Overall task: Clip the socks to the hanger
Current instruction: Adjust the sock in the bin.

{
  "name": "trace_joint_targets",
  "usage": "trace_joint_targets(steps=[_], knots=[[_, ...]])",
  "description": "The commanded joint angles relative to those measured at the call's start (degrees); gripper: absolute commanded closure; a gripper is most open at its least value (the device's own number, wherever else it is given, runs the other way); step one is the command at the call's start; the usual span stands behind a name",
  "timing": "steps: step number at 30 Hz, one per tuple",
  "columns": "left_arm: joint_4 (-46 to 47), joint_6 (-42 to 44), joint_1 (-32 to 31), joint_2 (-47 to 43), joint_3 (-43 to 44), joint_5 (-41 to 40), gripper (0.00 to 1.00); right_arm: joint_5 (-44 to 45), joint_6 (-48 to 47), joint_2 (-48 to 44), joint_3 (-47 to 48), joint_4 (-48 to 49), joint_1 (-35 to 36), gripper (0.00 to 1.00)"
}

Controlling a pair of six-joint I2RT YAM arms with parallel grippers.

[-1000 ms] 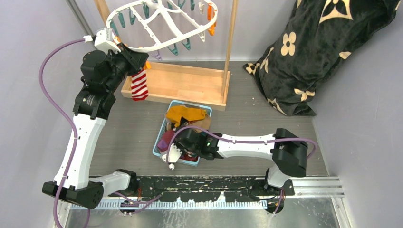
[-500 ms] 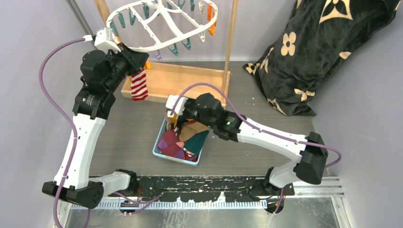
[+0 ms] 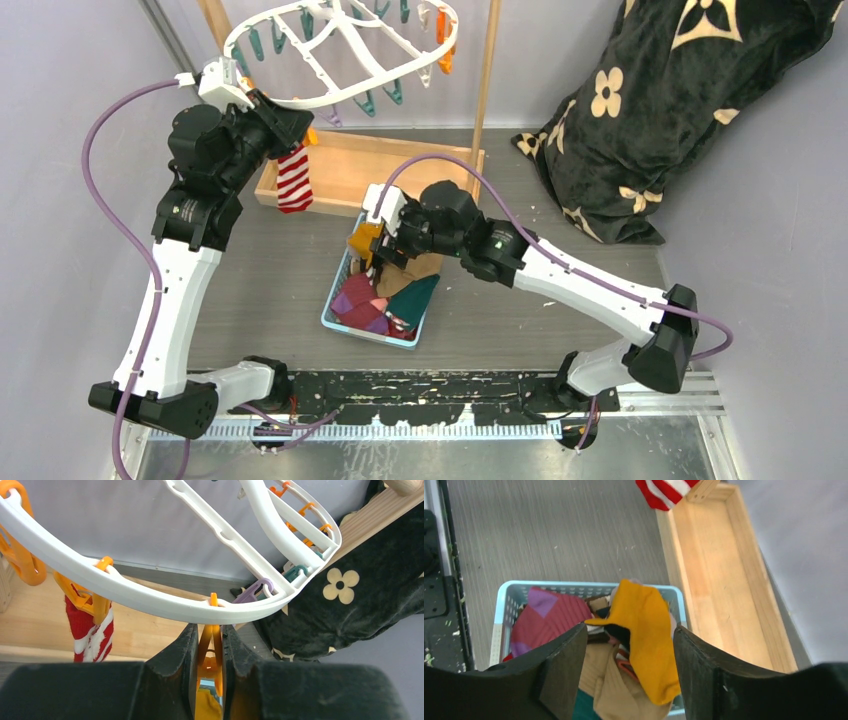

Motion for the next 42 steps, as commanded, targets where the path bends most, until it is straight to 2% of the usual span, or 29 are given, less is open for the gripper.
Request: trace_joint_targets(steps=[1, 6, 9, 13, 18, 26, 31, 33, 38, 42], knots=[[0.72, 0.54, -0.15, -0.51, 2.21, 1.17, 0.92, 1.61, 3.77, 2.54, 9.29, -10.92, -0.55, 0.31], [0.78, 0.51, -0.15, -0.38, 2.42, 1.16, 0.92, 1.14, 20.32, 8.14, 10.65, -11.93, -0.07, 0.33], [0.60, 0.54, -0.15, -0.52, 2.28, 1.23, 0.92, 4.64, 18.03, 7.69, 5.53, -8.26, 0.14, 0.36], [0.72, 0.61, -0.15, -0.41, 2.61, 1.21, 0.92, 12.62, 10.90, 4.46, -0.23, -4.02, 0.04, 0.32], [1.10, -0.01, -0.20, -0.27, 2.27, 1.60, 0.92, 10.62, 5.58, 5.33, -3.53, -2.62, -0.87, 0.33], [1.18, 0.11, -0.16, -0.52, 1.76, 1.41, 0.92, 12.66, 3.47, 10.74, -4.24, 8.74, -1.51, 0.38], [1.09, 0.45, -0.19, -0.68, 1.75, 1.14, 0.92, 12.81, 2.11, 14.11, -2.72, 12.19, -1.63, 0.49], [1.10, 0.60, -0.15, -0.71, 1.85, 1.16, 0.92, 12.68, 1.56, 14.90, -1.75, 11.59, -1.60, 0.56], [0.87, 0.80, -0.15, -0.74, 1.94, 1.02, 0.92, 13.93, -1.32, 12.72, -1.88, 10.61, -1.69, 0.97], [0.80, 0.82, -0.19, -0.73, 1.98, 1.02, 0.92, 21.45, -2.60, 7.74, -1.27, 6.40, -1.66, 0.99]])
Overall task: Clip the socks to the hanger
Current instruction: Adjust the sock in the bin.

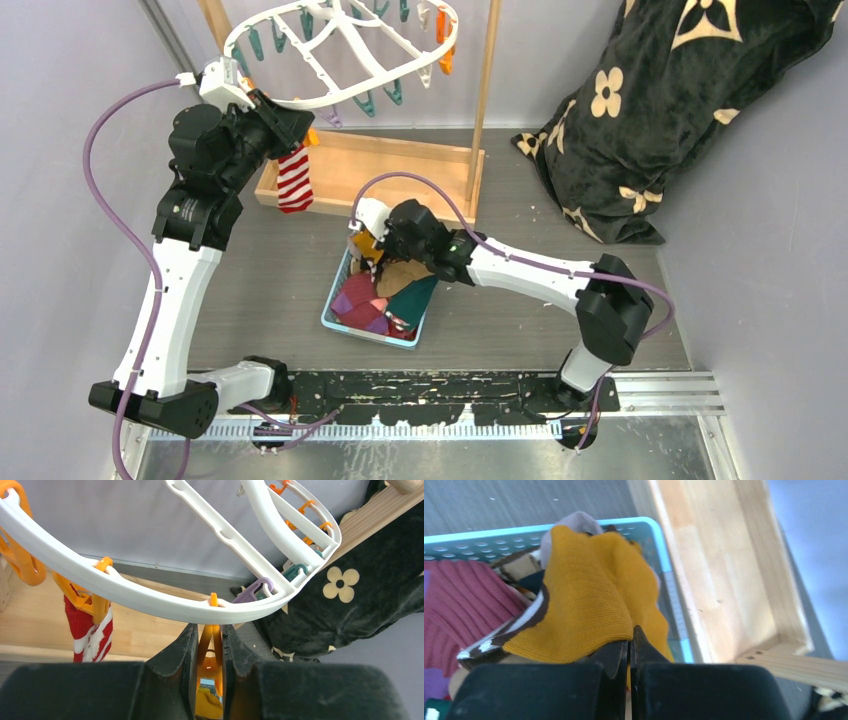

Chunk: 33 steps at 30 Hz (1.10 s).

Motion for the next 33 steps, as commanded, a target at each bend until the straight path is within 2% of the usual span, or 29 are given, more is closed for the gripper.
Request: trace_joint_targets(steps=[1, 5, 10, 13, 16, 22, 24, 27, 30, 33], knots=[[1.13, 0.76, -0.17, -0.90, 1.91, 0.75, 0.92, 8.41, -2.43, -8.76, 2.93, -1.63, -0.03, 0.99], [1.44, 0.21, -0.19, -0.97, 1.68, 1.14, 0.92, 12.37, -1.79, -13.79, 0.14, -8.59, 0.67, 0.99], [1.55, 0.03, -0.17, -1.03, 1.21, 1.31, 0.93, 12.91, 1.80, -17.87, -6.25, -13.18, 1.51, 0.99], [1.52, 0.09, -0.19, -1.02, 1.17, 1.30, 0.92, 12.41, 3.37, -18.85, -8.17, -15.51, 2.02, 0.95], [1.59, -0.04, -0.15, -0.91, 1.36, 1.46, 0.93, 14.64, 3.19, -17.85, -7.41, -18.01, 2.34, 0.89], [1.63, -0.12, -0.15, -0.72, 1.65, 1.47, 0.92, 16.14, 2.43, -18.43, -4.13, -21.53, 2.34, 0.86], [1.57, -0.21, -0.19, -0.79, 1.74, 1.54, 0.93, 15.55, 2.59, -18.24, -2.59, -23.91, 2.35, 0.73], [1.59, -0.22, -0.15, -0.73, 1.91, 1.65, 0.93, 15.21, 3.01, -17.91, -1.91, -27.30, 2.32, 0.63], [1.57, -0.16, -0.15, -0.59, 1.87, 1.64, 0.93, 13.73, 3.45, -18.34, -1.51, -29.17, 2.35, 0.48], [1.66, -0.29, -0.15, -0.57, 1.81, 1.66, 0.93, 10.90, 3.05, -19.26, 0.49, -29.83, 2.34, 0.43]])
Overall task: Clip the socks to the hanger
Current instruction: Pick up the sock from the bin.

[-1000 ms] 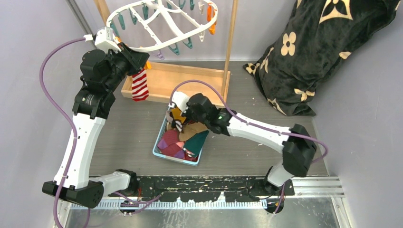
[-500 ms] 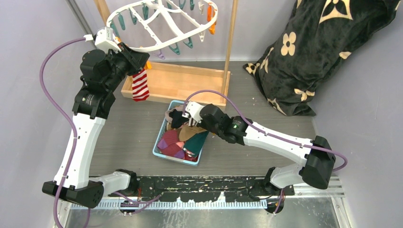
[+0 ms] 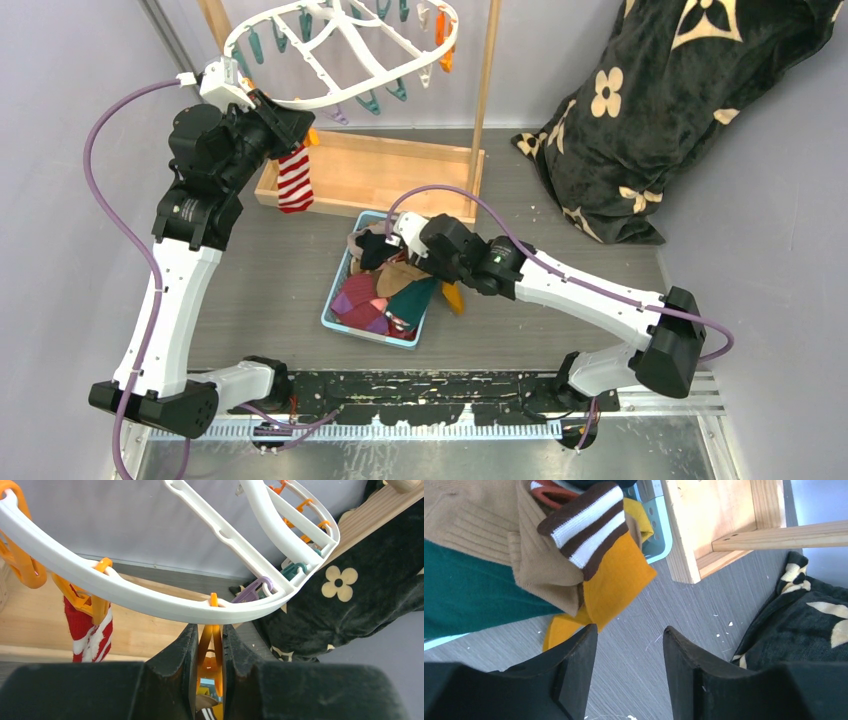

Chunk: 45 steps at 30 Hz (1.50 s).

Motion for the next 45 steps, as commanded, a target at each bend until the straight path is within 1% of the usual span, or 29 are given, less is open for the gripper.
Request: trace_joint_targets(steps=[1, 4, 6, 8, 11, 17, 26, 30, 34, 41, 45], knots=[[1.70, -0.21, -0.15, -0.57, 1.82, 1.30, 0.92, -3.67, -0.46, -2.72, 4.34, -1.52, 0.34, 0.43], [1.66, -0.16, -0.22, -0.53, 1.83, 1.18, 0.92, -4.25, -2.28, -1.73, 4.49, -0.92, 0.33, 0.43], [1.66, -0.12, -0.15, -0.68, 1.75, 1.20, 0.93, -6.16, -2.77, -0.97, 4.96, -1.36, 0.34, 0.43], [1.70, -0.08, -0.15, -0.77, 1.65, 1.05, 0.93, -9.85, -2.91, -2.04, 4.42, -0.33, 0.45, 0.43], [1.72, 0.06, -0.15, -0.87, 1.50, 1.11, 0.92, -11.11, -4.28, -3.85, 2.01, 2.94, 1.53, 0.42], [1.66, 0.04, -0.17, -0.85, 1.38, 1.02, 0.93, -6.66, -8.59, -2.68, -0.62, 9.24, 3.75, 0.43], [1.48, 0.13, -0.18, -0.59, 1.74, 0.94, 0.93, -4.62, -15.91, 0.83, -3.27, 16.75, 4.27, 0.49], [1.42, 0.15, -0.15, -0.62, 1.74, 0.93, 0.93, -5.24, -19.45, 1.90, -4.03, 17.88, 5.24, 0.49], [1.31, 0.31, -0.17, -0.62, 1.76, 0.73, 0.93, -1.47, -23.08, 3.21, -4.90, 19.61, 6.66, 0.50], [1.41, 0.25, -0.16, -0.55, 1.74, 0.67, 0.93, 2.47, -29.15, 4.81, -5.92, 22.27, 8.00, 0.50], [1.23, 0.39, -0.15, -0.70, 1.83, 0.67, 0.93, 4.00, -31.84, 5.13, -7.52, 26.42, 8.20, 0.53]])
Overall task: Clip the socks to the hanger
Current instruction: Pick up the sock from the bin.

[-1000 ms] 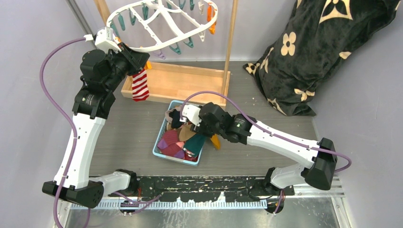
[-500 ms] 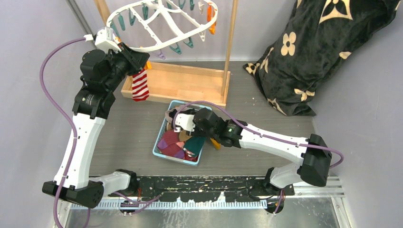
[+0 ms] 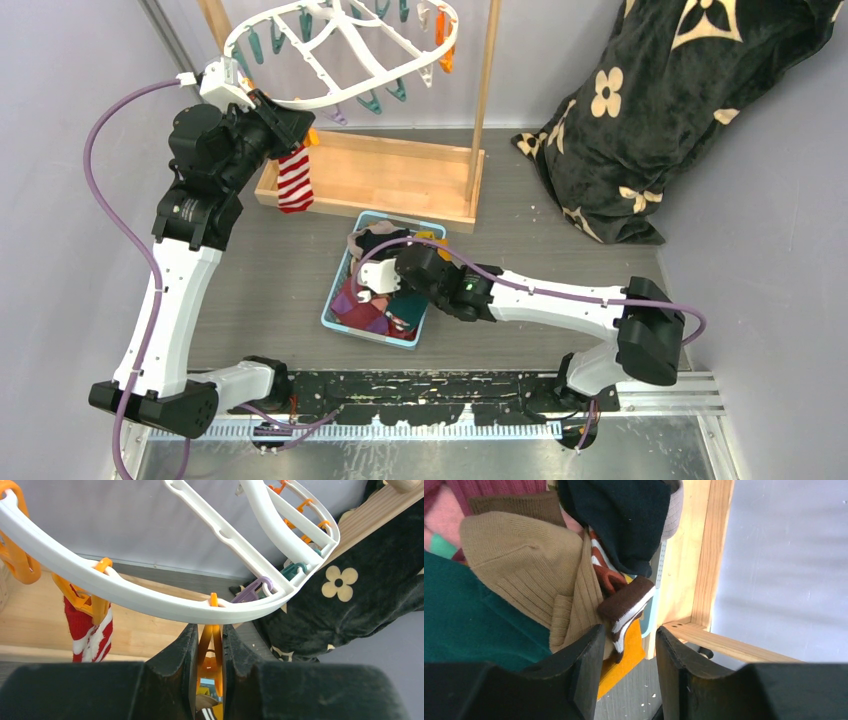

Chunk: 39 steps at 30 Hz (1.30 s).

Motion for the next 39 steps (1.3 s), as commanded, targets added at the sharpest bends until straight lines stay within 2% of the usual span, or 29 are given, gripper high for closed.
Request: trace_joint_targets(steps=[1, 5, 8, 12, 15, 18, 21, 22, 24, 27, 30, 33, 39], knots=[[1.20, 0.46, -0.15, -0.76, 1.83, 0.69, 0.93, 3.20, -4.61, 0.11, -1.14, 6.83, 0.35, 0.54], [1.28, 0.47, -0.23, -0.74, 1.83, 0.56, 0.93, 3.69, -6.13, 1.45, -0.97, 6.57, 0.39, 0.55], [1.34, 0.47, -0.15, -0.73, 1.83, 0.60, 0.93, 4.34, -7.39, 2.73, -1.38, 7.34, 0.48, 0.52], [1.21, 0.51, -0.16, -0.82, 1.67, 0.61, 0.93, 6.63, -11.85, 3.89, -3.39, 11.38, 1.71, 0.49], [1.26, 0.53, -0.15, -0.95, 1.41, 0.61, 0.93, 7.50, -14.64, 4.91, -4.04, 13.35, 2.17, 0.50], [1.20, 0.55, -0.21, -1.01, 1.31, 0.56, 0.93, 7.89, -15.82, 5.34, -3.85, 16.91, 2.17, 0.61], [1.20, 0.55, -0.15, -1.02, 1.28, 0.52, 0.93, 7.43, -14.86, 5.04, -2.17, 17.98, 2.22, 0.94], [1.31, 0.56, -0.15, -1.13, 1.22, 0.52, 0.93, 7.54, -14.63, 4.97, -1.57, 18.40, 2.20, 0.98], [1.30, 0.48, -0.15, -1.10, 1.21, 0.51, 0.93, 8.03, -14.07, 4.49, -0.65, 20.39, 2.20, 0.99], [1.11, 0.38, -0.15, -1.16, 1.29, 0.45, 0.93, 7.37, -8.11, 2.40, 2.66, 21.39, 1.88, 0.99], [0.96, 0.46, -0.16, -1.24, 1.39, 0.43, 0.93, 1.48, 4.94, -1.22, 7.48, 17.68, 0.19, 0.99], [0.81, 0.48, -0.16, -1.26, 1.45, 0.46, 0.93, -3.53, 15.38, -4.24, 9.54, 18.64, -1.87, 0.99], [0.75, 0.19, -0.17, -0.88, 2.08, 1.19, 0.93, -9.57, 26.60, -6.57, 11.75, 22.58, -5.83, 0.99]])
